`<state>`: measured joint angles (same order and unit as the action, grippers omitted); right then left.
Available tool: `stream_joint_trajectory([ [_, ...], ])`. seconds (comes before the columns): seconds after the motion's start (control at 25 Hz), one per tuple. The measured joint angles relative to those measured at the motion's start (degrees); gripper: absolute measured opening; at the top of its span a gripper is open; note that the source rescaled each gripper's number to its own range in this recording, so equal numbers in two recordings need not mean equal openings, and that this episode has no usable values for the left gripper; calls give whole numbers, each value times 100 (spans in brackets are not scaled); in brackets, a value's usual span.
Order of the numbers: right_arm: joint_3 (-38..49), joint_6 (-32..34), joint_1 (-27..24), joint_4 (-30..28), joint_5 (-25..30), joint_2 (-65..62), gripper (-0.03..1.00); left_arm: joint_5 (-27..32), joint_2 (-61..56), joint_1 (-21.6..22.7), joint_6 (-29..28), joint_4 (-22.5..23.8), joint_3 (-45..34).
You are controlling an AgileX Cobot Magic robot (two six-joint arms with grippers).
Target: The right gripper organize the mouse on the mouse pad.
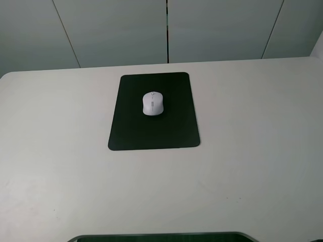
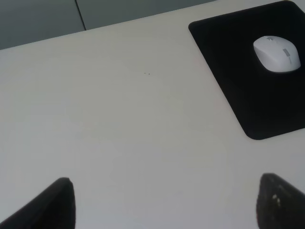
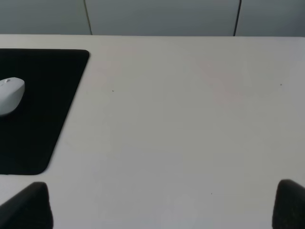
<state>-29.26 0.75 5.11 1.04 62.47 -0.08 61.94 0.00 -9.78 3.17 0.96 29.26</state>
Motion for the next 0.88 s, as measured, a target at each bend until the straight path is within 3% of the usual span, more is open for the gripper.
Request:
stream_joint_trajectory([
  [0.88, 0, -14, 0, 0, 10, 0, 100, 0, 0, 0, 0, 0, 0],
])
